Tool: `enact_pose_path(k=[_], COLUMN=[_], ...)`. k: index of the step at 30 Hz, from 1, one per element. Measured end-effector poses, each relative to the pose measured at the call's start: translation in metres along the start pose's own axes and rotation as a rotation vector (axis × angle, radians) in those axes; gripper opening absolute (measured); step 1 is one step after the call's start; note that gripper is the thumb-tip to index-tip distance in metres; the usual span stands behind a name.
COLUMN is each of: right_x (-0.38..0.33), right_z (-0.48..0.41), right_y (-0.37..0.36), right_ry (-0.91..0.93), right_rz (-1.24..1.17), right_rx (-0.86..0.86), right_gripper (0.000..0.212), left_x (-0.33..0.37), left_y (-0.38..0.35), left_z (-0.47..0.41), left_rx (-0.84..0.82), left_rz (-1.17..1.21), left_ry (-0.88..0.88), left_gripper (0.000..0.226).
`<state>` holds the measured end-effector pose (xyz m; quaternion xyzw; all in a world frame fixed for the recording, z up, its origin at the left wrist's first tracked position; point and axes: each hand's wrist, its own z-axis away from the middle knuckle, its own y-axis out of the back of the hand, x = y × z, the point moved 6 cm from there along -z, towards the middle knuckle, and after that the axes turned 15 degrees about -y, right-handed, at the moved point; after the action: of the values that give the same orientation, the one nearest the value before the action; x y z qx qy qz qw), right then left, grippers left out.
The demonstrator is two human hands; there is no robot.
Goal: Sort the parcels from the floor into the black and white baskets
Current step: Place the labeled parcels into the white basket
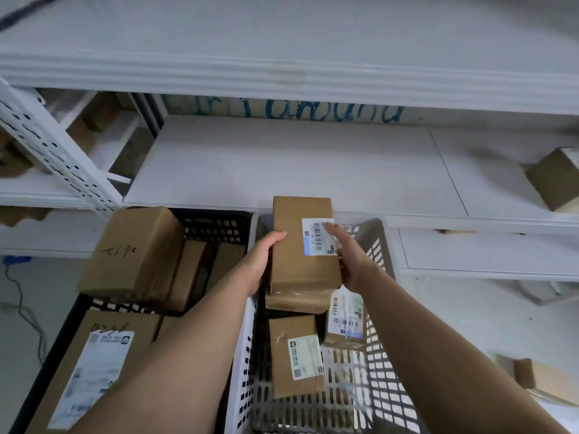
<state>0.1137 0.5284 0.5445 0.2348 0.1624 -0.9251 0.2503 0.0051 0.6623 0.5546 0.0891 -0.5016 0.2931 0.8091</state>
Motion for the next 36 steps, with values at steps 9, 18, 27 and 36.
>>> enact_pose_path(k=[9, 18, 27, 36], right_x=[0.006, 0.012, 0.081, 0.151], right_z=[0.027, 0.073, 0.136, 0.118], right_y=[0.0, 0.049, 0.097, 0.1], right_ry=[0.038, 0.094, -0.024, -0.133], right_rz=[0.084, 0.029, 0.111, 0.188], right_rx=[0.122, 0.183, 0.221, 0.19], right_gripper=[0.033, 0.039, 0.034, 0.04], left_x=[0.015, 0.028, -0.016, -0.089], left_y=[-0.01, -0.049, -0.089, -0.059], left_z=[0.017, 0.045, 0.109, 0.144], left_rx=[0.004, -0.058, -0.116, -0.016], left_rz=[-0.143, -0.203, -0.295, -0.341], left_ry=[-0.022, -0.172, -0.153, 0.118], left_gripper=[0.038, 0.033, 0.019, 0.03])
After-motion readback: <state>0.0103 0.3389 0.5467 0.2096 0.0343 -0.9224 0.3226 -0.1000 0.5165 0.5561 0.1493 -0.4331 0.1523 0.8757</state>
